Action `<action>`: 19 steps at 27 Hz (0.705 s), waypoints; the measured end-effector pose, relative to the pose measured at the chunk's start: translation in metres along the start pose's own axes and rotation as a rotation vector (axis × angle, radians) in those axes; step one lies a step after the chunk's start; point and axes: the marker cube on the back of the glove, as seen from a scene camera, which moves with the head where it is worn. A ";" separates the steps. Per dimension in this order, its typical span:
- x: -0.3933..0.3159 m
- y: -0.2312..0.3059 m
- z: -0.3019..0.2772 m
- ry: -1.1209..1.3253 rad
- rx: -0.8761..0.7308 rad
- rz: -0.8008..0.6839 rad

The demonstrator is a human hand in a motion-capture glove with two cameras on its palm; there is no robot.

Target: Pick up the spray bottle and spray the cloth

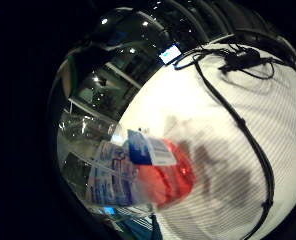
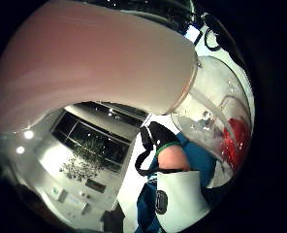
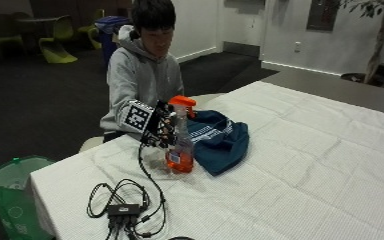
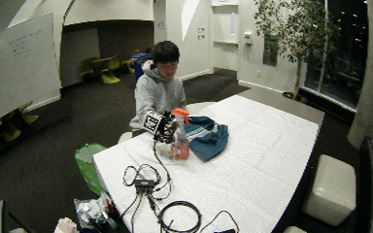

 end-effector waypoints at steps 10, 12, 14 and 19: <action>-0.007 -0.022 0.011 0.019 -0.149 -0.107; -0.009 -0.024 0.010 0.017 -0.195 -0.073; -0.009 -0.025 0.010 0.002 -0.227 -0.079; -0.008 -0.030 0.014 -0.061 -0.275 -0.024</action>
